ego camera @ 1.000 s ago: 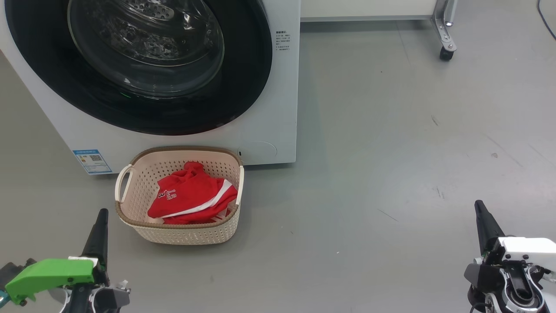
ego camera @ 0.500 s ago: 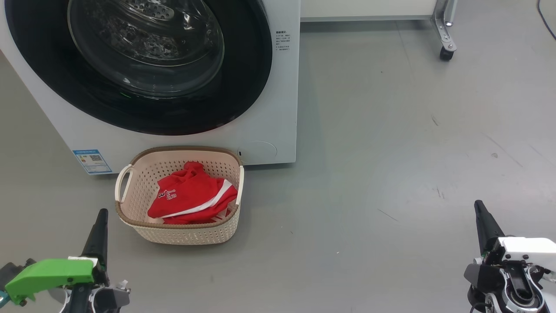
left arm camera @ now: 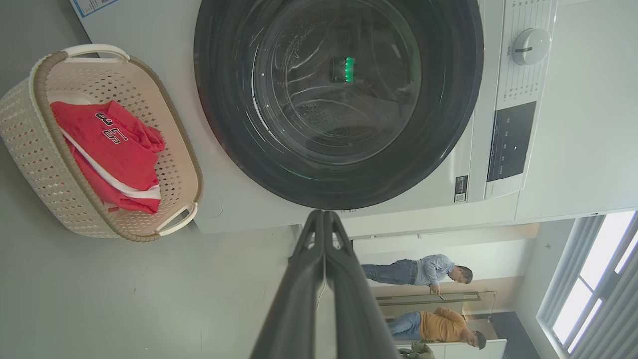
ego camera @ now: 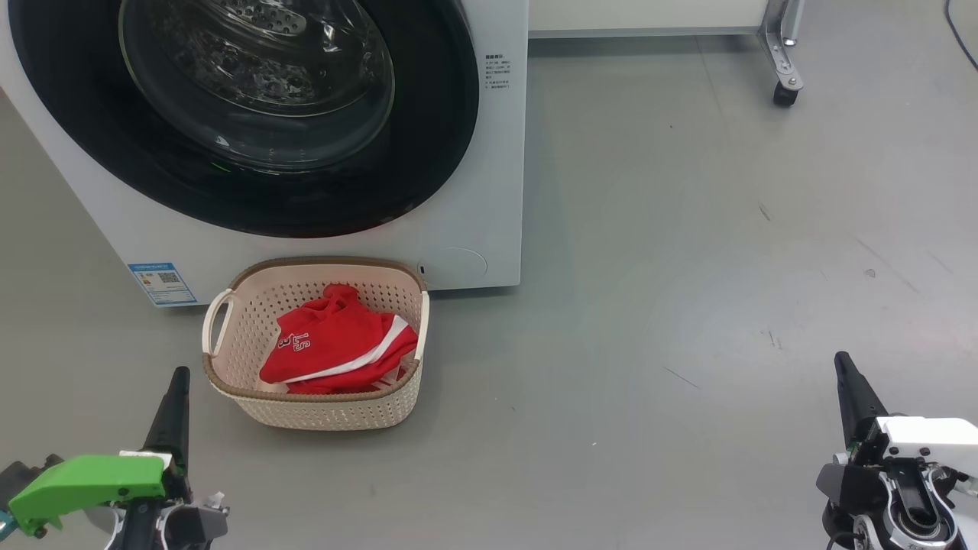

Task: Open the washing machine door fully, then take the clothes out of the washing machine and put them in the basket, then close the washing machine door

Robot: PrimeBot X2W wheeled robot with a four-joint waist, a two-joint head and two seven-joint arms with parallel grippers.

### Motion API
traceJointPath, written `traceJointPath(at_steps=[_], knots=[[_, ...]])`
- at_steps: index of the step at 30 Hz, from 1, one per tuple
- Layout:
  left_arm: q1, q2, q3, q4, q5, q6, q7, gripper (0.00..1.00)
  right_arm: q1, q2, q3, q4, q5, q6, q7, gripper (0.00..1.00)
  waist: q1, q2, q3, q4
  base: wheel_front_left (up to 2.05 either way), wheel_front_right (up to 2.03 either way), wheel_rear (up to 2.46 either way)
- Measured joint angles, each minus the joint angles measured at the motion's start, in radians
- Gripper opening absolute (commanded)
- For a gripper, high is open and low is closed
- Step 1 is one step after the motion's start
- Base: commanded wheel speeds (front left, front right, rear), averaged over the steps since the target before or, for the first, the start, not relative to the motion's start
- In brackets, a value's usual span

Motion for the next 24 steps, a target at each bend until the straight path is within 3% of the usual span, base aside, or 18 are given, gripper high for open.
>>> traceJointPath(at_steps=[24], knots=[[0.0, -0.001, 0.002, 0.0, 0.0, 0.0, 0.001, 0.0, 0.0, 0.001, -0.001, 0.0, 0.0, 0.0, 0.0, 0.0, 0.0, 0.0, 0.0, 0.0, 0.0, 0.0, 0.0]])
